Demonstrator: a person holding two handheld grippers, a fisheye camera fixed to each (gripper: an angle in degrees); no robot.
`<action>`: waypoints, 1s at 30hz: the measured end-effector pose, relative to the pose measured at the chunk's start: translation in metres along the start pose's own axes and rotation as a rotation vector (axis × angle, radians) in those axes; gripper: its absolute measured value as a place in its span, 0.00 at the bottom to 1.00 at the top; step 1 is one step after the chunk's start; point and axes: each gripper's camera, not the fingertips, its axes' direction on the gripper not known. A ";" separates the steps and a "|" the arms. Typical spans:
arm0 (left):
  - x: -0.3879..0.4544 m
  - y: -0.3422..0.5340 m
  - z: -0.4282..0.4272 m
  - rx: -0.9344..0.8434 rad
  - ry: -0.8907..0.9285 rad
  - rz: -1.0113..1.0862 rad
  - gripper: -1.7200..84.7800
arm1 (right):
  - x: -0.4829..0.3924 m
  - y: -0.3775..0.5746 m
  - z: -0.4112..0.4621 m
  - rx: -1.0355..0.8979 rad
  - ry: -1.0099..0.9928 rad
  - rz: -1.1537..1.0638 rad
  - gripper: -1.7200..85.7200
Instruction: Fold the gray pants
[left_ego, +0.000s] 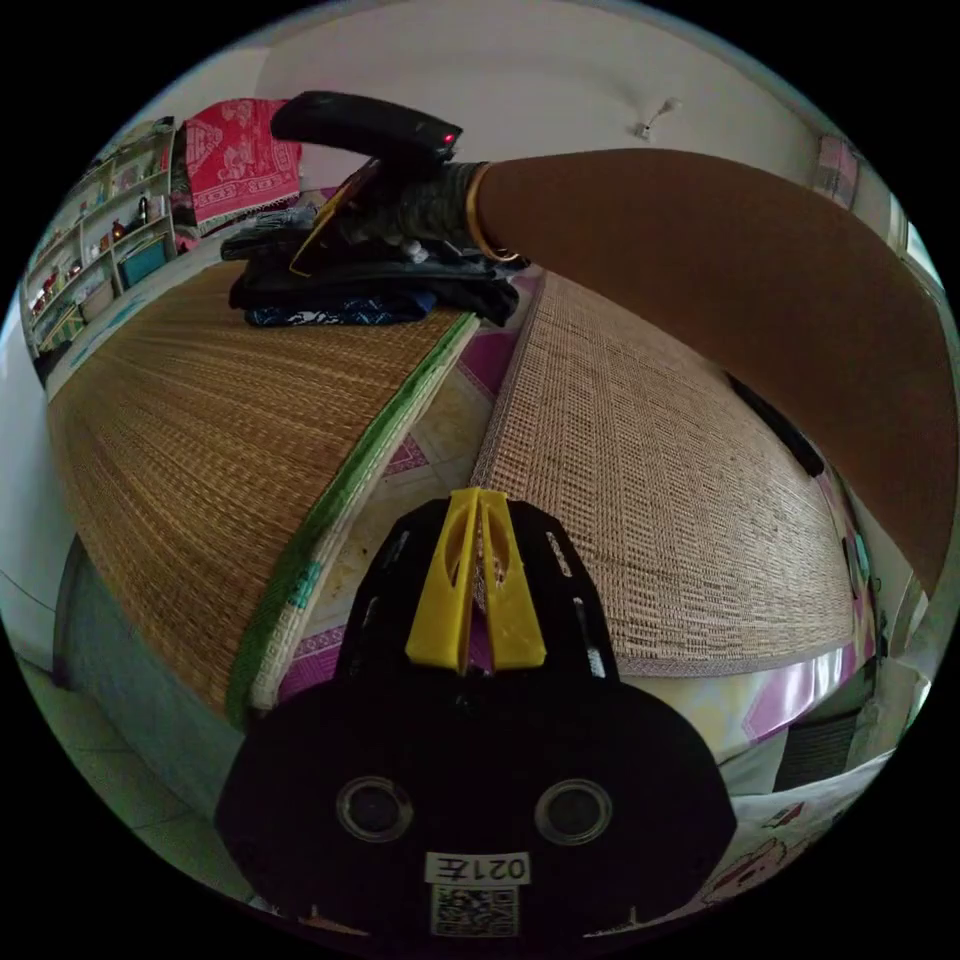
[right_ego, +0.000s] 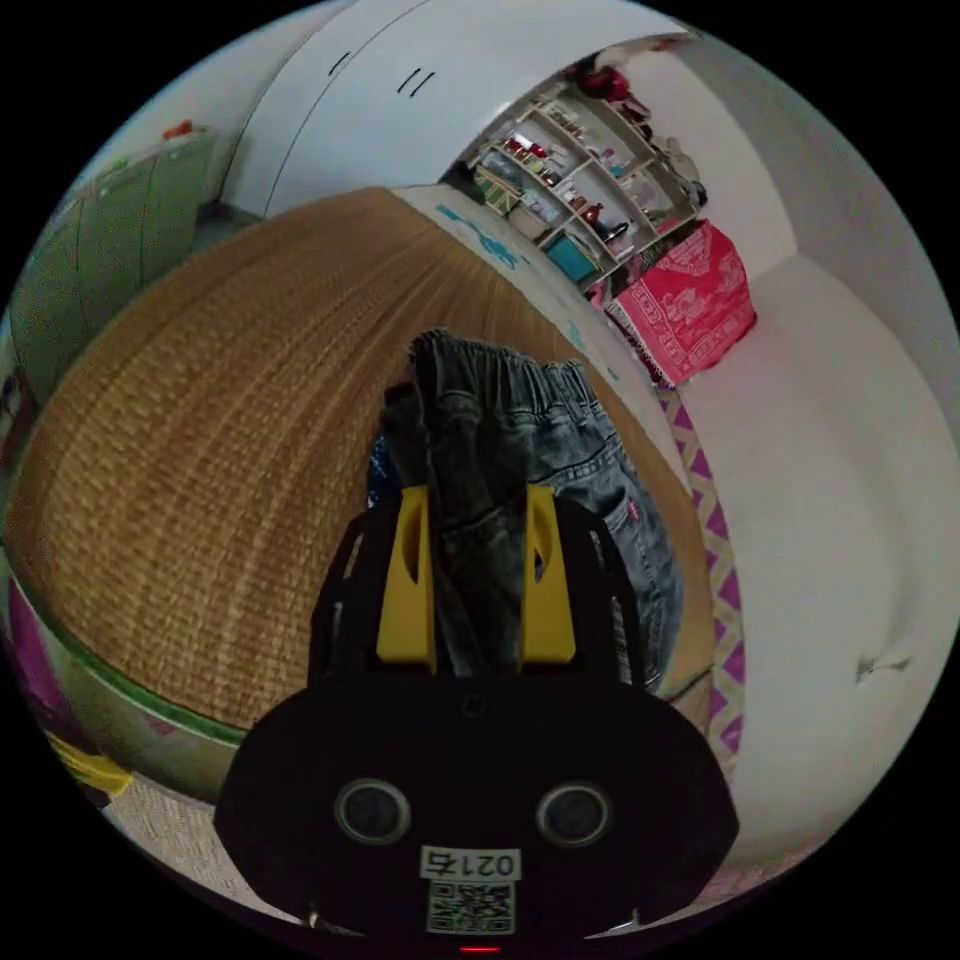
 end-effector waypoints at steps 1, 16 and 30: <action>-0.005 0.003 -0.003 -0.003 0.006 -0.003 0.01 | -0.008 -0.008 0.003 -0.010 0.036 -0.024 0.16; -0.076 0.039 -0.038 -0.025 0.206 -0.134 0.01 | 0.180 0.029 -0.100 0.057 -0.301 0.660 0.09; -0.048 0.076 -0.100 0.146 0.253 0.118 0.01 | 0.113 0.159 -0.271 -0.264 0.012 0.426 0.08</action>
